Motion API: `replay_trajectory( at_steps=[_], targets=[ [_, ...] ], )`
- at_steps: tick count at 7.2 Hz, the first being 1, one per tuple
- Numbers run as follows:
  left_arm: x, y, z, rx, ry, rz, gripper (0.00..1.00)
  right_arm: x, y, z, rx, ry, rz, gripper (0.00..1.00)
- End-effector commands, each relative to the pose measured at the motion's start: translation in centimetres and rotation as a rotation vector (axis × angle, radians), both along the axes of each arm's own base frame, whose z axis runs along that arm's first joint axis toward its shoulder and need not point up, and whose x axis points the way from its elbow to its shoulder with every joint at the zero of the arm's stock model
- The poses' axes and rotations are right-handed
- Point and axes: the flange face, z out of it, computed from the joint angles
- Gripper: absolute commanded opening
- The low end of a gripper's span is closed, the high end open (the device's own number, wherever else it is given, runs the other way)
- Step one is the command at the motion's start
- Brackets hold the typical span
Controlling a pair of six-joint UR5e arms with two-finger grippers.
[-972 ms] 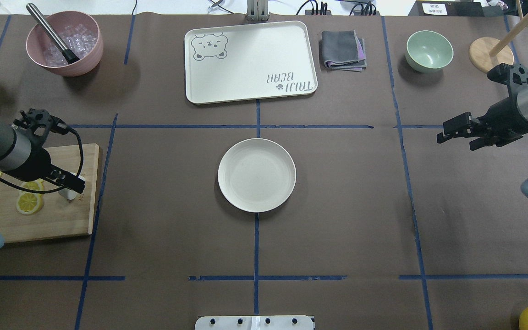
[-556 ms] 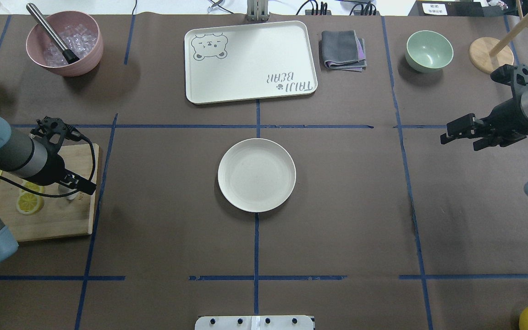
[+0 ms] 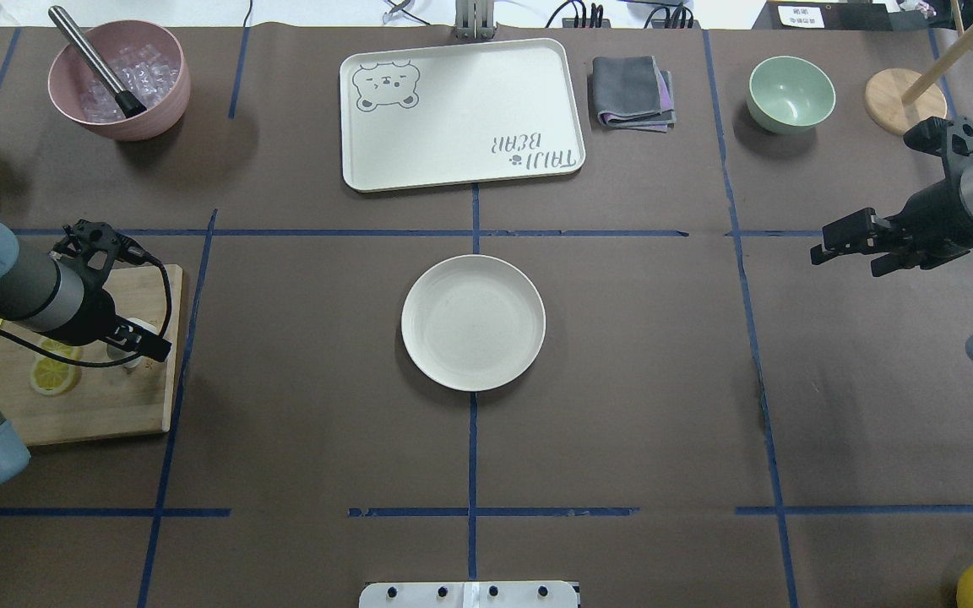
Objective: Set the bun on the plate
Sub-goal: 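Lower the left gripper onto the white bun on the cutting board and grasp it, then carry the bun with the left gripper over the white plate and lower it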
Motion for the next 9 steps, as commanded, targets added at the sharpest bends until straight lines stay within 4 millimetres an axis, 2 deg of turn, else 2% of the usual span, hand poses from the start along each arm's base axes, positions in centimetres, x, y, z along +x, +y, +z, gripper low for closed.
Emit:
replay_trajectory(
  at_steps=[1,2,3,5,6,7,8,9],
  targets=[
    [-0.1,0.0,0.2,-0.001,-0.003,0.0,0.63,0.1,0.1,0.1,-0.001,0.0,0.0,1.0],
    [-0.1,0.0,0.2,-0.002,-0.003,-0.001,0.48,0.2,0.3,0.2,-0.001,0.0,0.0,1.0],
    [-0.1,0.0,-0.1,-0.003,0.001,-0.003,0.38,0.2,0.3,0.2,-0.001,0.0,0.0,1.0],
    [0.1,-0.1,-2.3,-0.01,0.039,-0.027,0.24,0.2,0.3,0.2,0.001,0.0,0.0,1.0],
    [0.1,0.2,-7.1,-0.003,0.112,-0.064,0.24,0.3,0.3,0.1,0.002,-0.001,0.001,1.0],
    [1.1,-0.4,-13.7,-0.044,0.221,-0.148,0.24,0.3,0.3,0.1,0.003,-0.003,0.002,1.0],
    [4.9,-0.1,-20.3,-0.136,0.319,-0.207,0.25,0.8,0.4,0.5,-0.003,-0.001,0.007,1.0],
    [11.7,3.9,-26.2,-0.254,0.362,-0.194,0.25,1.5,1.5,0.5,-0.004,-0.003,0.006,1.0]
  ],
)
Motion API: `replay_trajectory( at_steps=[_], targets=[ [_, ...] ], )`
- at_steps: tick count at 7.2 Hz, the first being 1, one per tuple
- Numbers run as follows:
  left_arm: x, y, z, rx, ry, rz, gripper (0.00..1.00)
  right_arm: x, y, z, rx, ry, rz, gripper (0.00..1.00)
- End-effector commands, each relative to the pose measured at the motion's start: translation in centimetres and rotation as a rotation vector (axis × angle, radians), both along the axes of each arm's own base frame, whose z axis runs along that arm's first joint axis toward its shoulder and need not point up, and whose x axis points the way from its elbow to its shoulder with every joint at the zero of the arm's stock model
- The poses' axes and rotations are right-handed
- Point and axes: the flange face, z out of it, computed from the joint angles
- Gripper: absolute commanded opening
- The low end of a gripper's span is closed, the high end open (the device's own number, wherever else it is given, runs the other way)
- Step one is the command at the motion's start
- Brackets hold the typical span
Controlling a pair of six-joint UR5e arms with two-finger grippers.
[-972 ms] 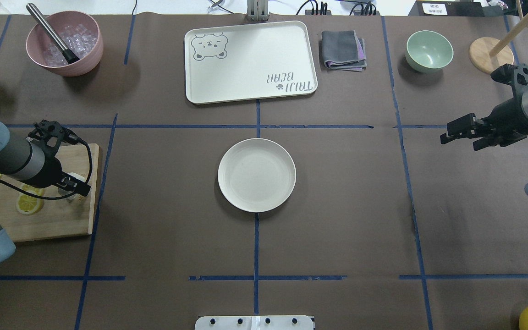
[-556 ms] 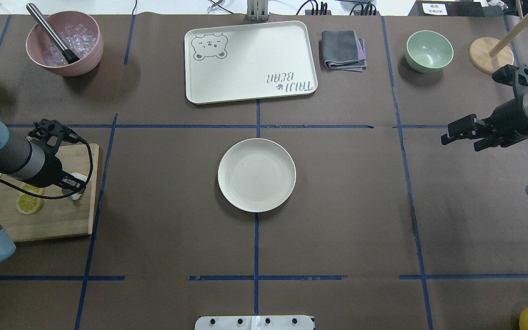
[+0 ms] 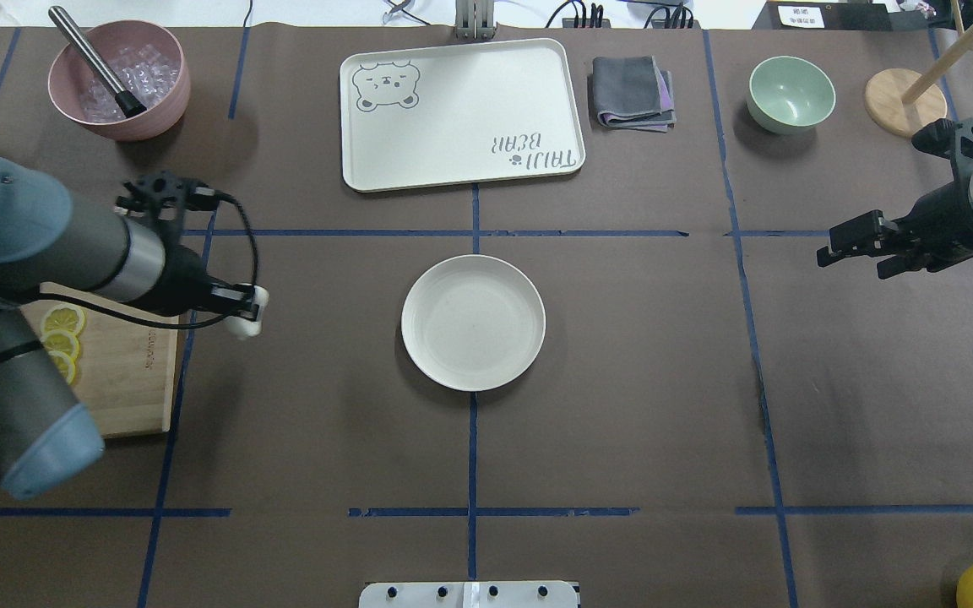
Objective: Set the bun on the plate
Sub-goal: 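Carry the bun with the left gripper over the white plate and lower it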
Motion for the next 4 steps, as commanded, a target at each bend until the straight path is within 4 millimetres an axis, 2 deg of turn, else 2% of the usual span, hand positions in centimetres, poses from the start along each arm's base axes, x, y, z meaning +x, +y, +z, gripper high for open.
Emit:
replay_trajectory(
  at_steps=[1,2,3,4],
  targets=[
    [12.0,5.0,-12.9,-0.134,0.061,-0.068,0.25,1.0,1.4,-0.1,0.0,-0.003,0.001,1.0],
    [16.9,6.3,-14.5,-0.109,0.01,-0.1,0.25,1.0,1.5,0.0,-0.001,-0.002,0.001,1.0],
    [20.4,4.8,-15.0,-0.107,-0.03,-0.119,0.25,1.1,1.5,-0.1,0.0,-0.003,0.001,1.0],
    [23.6,3.3,-14.0,-0.109,-0.083,-0.138,0.25,1.1,1.5,0.0,-0.001,-0.001,0.002,1.0]
  ],
)
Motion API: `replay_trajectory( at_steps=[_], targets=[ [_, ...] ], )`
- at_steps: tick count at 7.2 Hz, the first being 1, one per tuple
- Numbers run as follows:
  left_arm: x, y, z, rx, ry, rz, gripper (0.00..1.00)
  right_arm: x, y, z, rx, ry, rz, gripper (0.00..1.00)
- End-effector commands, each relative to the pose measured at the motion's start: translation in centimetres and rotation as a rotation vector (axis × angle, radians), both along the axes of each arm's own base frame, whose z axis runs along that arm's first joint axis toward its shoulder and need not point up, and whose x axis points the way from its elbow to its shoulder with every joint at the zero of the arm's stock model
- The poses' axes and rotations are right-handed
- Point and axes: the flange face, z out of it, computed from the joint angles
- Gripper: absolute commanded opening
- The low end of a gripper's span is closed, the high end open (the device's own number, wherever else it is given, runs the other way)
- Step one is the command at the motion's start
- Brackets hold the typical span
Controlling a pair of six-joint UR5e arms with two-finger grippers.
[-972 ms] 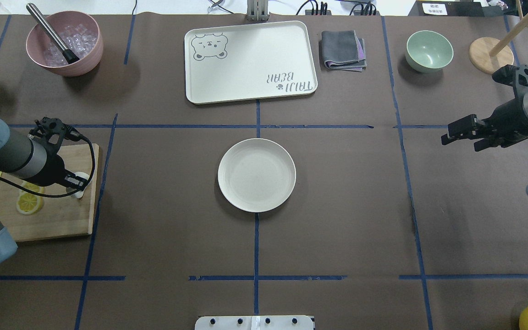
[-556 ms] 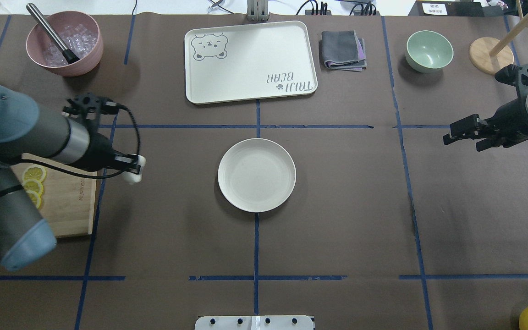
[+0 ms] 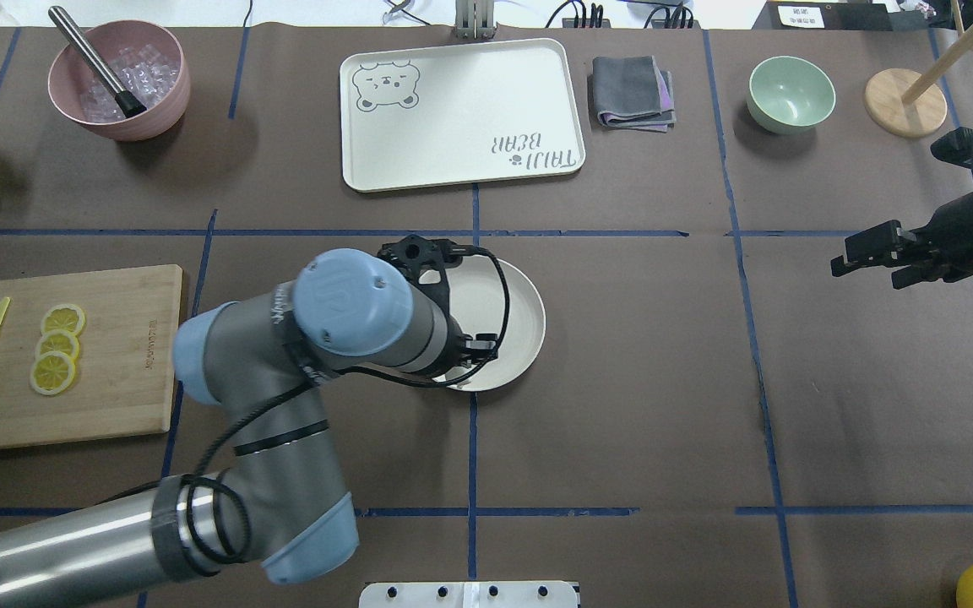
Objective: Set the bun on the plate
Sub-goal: 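Carry the bun with the left gripper over the white plate and lower it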
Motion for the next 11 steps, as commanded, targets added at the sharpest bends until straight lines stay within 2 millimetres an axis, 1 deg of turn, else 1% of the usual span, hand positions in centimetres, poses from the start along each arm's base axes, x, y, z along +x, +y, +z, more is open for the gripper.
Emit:
replay_trajectory(
  at_steps=[1,3,4,5,6,7,8,9,10,11],
  targets=[
    [5.4,-2.4,-0.1,0.031,-0.091,-0.073,0.25,0.1,0.1,0.0,0.0,0.001,0.001,1.0],
    [5.7,-3.8,0.7,0.098,-0.135,-0.099,0.25,-0.1,0.0,0.1,-0.002,0.002,-0.001,1.0],
    [5.9,-3.9,1.0,0.099,-0.136,-0.1,0.25,-0.1,0.0,0.1,-0.002,0.002,-0.001,1.0],
    [6.1,-4.0,1.2,0.096,-0.14,-0.101,0.29,-0.1,0.0,0.1,-0.002,0.001,-0.002,1.0],
    [6.1,-4.0,1.2,0.097,-0.138,-0.101,0.38,-0.1,0.0,0.1,-0.002,0.001,-0.002,1.0],
    [6.1,-4.0,1.2,0.096,-0.14,-0.101,0.61,-0.1,0.0,0.0,-0.001,0.0,-0.002,1.0],
    [6.0,-4.1,1.2,0.097,-0.138,-0.102,0.8,0.0,0.0,0.0,-0.001,0.0,0.0,1.0],
    [6.0,-4.1,1.2,0.096,-0.14,-0.102,0.82,-0.1,0.0,0.0,-0.001,0.0,-0.002,1.0],
    [5.4,-4.8,1.2,0.097,-0.139,-0.113,0.82,-0.1,0.0,0.0,0.001,-0.001,-0.002,1.0],
    [3.6,-6.9,0.9,0.09,-0.135,-0.141,0.82,0.3,-0.2,-0.2,0.003,-0.002,0.007,1.0]
  ],
)
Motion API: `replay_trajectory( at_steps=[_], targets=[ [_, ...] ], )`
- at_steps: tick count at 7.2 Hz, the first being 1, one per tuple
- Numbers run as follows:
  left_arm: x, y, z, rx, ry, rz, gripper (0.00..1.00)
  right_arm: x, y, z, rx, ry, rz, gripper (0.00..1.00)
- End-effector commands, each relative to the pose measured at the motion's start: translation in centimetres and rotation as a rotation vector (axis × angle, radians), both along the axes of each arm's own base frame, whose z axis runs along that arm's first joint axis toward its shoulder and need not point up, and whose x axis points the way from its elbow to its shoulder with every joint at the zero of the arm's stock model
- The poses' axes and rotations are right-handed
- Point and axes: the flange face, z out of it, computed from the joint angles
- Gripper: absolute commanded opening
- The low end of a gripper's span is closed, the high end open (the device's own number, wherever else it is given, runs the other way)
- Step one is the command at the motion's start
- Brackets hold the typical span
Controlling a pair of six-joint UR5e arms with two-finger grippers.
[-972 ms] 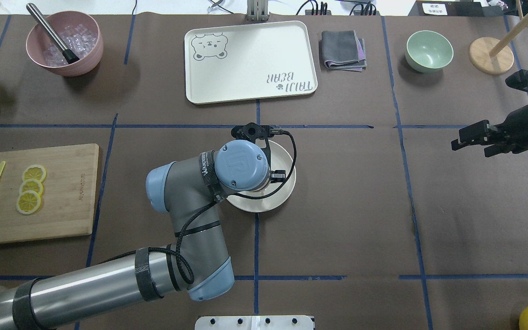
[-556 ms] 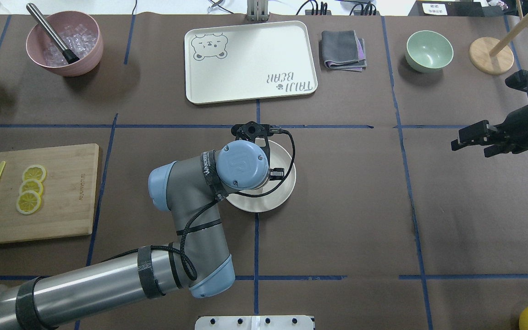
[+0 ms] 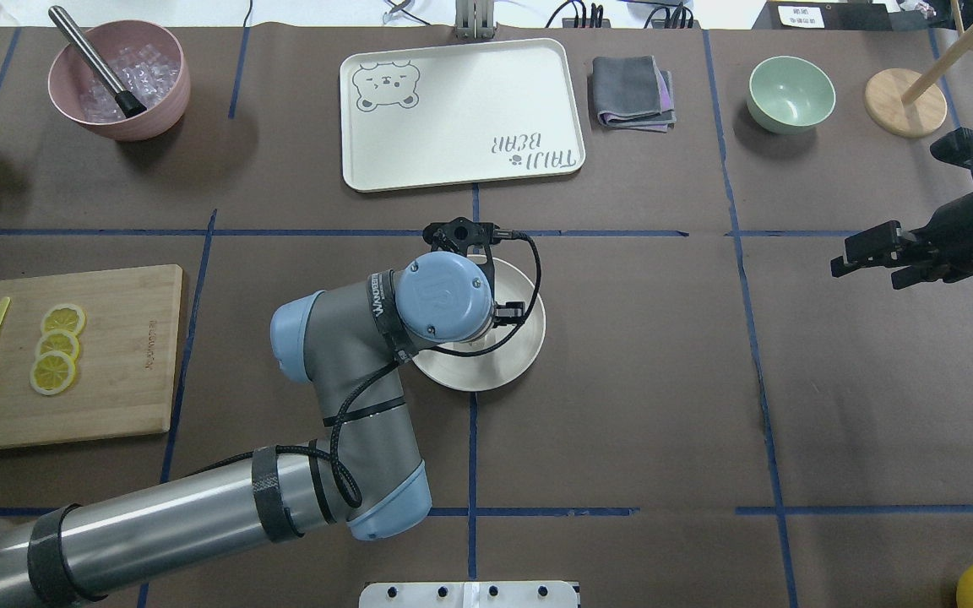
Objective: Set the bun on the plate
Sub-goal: 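Open the left gripper and withdraw the left arm from the plate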
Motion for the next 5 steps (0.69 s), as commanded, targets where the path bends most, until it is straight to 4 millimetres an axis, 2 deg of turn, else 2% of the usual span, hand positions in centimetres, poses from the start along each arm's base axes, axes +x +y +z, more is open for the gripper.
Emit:
replay_trajectory(
  at_steps=[1,2,3,4,5],
  targets=[
    [-3.7,-3.2,-0.5,0.001,0.011,-0.053,0.81,1.7,-0.6,-0.1,-0.006,-0.009,0.028,1.0],
    [-9.0,-4.7,3.4,-0.017,0.008,-0.038,0.81,5.1,-1.5,0.4,-0.017,-0.022,0.066,1.0],
    [-16.0,-6.0,6.8,0.01,0.004,0.046,0.81,6.9,-2.0,1.0,0.035,-0.012,0.055,1.0],
    [-22.7,-6.3,12.1,0.09,-0.057,0.121,0.81,8.9,-2.6,2.0,0.035,0.029,0.05,1.0],
    [-29.5,-6.8,17.6,0.108,-0.113,0.186,0.81,12.5,-3.2,3.4,0.081,0.085,0.021,1.0]
  ],
)
